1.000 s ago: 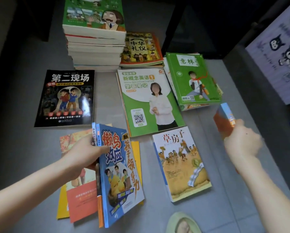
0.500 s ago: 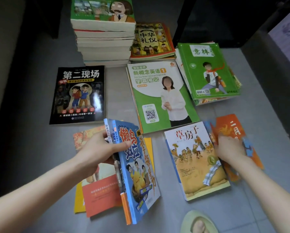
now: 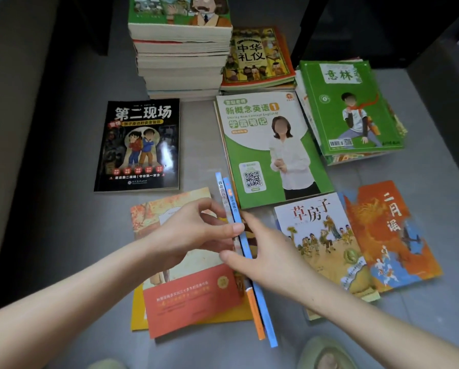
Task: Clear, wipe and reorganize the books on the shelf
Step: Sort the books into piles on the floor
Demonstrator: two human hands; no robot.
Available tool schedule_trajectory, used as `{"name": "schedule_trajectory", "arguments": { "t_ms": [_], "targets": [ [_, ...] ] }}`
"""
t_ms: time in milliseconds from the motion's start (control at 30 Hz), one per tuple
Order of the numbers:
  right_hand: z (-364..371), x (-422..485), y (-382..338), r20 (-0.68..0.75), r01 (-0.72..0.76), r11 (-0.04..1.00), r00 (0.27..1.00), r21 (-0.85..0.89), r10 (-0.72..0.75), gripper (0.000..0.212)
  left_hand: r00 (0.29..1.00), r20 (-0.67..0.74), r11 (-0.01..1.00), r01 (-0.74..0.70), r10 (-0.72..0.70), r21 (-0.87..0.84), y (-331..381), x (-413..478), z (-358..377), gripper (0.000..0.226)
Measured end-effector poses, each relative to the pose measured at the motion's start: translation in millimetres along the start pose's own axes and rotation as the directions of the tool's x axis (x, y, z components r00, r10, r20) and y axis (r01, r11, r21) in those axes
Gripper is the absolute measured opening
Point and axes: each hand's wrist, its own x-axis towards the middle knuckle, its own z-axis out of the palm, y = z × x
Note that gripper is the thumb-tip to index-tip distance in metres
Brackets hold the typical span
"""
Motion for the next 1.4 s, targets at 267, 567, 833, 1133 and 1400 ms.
{"name": "schedule_trajectory", "arguments": {
  "t_ms": [267,567,833,1133,1400],
  "targets": [
    [-14.1,-0.8,11.3,-0.072,-0.045,0.976,0.997,-0.212,0.03,0.022,0.894,-0.448,0.893,0.177,0.031,0.414,-12.9,3.4,-41.1,0.035],
    [-24.2,-0.8,23.0,-0.12,-0.096,0.966,0.99,-0.241,0.069,0.024,0.754,-0.618,0.94,0.335,-0.224,0.069,-71.7,-12.0,-66.0,0.024],
    [-17.2,-0.2,21.9,-0.129,-0.049,0.97,0.991,-0.236,0.019,0.021,0.871,-0.378,0.948,0.264,-0.313,-0.178,-67.9,-7.8,-73.8,0.028],
    [-28.1,-12.9,-1.0,-0.213,-0.142,0.873,0.976,-0.467,0.045,0.012,0.926,-0.365,0.995,0.086,-0.096,-0.043,6.1,-41.3,-81.6,0.02],
    [36.9,-13.1,-14.9,0.073,0.004,0.775,0.996,-0.633,0.054,0.076,0.842,-0.462,0.96,-0.254,0.279,0.117,92.4,-98.3,-98.0,0.034]
  ]
}}
